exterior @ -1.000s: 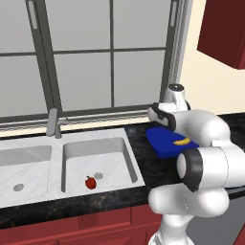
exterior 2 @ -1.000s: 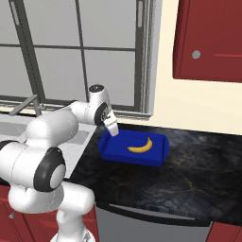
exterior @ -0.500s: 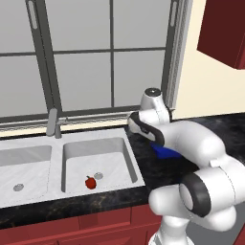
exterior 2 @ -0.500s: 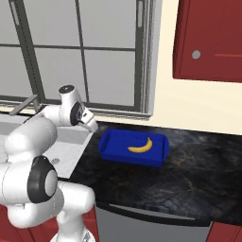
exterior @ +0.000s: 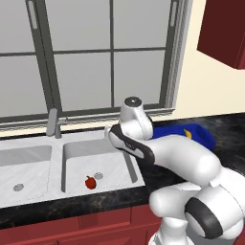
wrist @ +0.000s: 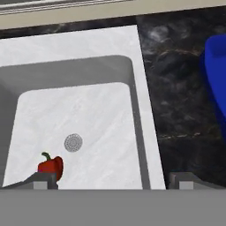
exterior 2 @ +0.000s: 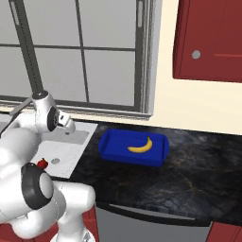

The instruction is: Pick up all produce items and place them in the sink. Turn on the sink faucet to wash them. Then turn the sink off and put them in the tray.

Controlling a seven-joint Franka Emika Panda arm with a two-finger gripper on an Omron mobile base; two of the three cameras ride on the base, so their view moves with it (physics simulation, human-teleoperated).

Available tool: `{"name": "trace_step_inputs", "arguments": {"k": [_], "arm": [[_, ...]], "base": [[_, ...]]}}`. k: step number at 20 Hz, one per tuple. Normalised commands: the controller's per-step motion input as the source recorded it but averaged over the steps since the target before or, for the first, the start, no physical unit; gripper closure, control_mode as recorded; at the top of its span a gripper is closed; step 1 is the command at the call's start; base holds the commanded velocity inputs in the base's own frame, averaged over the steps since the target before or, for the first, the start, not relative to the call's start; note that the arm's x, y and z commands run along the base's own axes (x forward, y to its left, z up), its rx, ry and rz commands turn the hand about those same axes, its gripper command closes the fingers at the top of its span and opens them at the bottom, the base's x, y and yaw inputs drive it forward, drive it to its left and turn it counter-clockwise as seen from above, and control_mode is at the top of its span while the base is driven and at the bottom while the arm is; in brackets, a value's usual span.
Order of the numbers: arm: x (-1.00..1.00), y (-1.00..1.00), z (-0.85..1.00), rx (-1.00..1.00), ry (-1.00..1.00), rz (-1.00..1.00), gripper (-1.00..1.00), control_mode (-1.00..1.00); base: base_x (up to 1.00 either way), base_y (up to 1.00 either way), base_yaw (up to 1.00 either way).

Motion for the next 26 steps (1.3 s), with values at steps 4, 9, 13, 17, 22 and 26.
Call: {"name": "trace_step_inputs", "arguments": {"k": [4,9,13,17,22,26], "arm": [[-0.48,0.48,-0.23,-0.01,0.0,0.31,-1.0,-1.0],[-0.2,0.35,-0.27,0.0,0.03,0.22,-1.0,-1.0],[0.0,0.32,-0.3,-0.04,0.09,0.06,-1.0,-1.0],[0.0,0.42,-0.36,-0.09,0.17,0.0,-1.0,-1.0],[0.05,0.4,-0.31,-0.06,0.22,0.0,-1.0,-1.0],[0.15,0.23,-0.38,0.0,0.15,0.0,-1.0,-1.0]], "base": [[0.0,0.0,0.0],[0.0,0.0,0.0],[0.0,0.0,0.0],[0.0,0.0,0.0],[0.0,0.0,0.0],[0.0,0.0,0.0]]}}
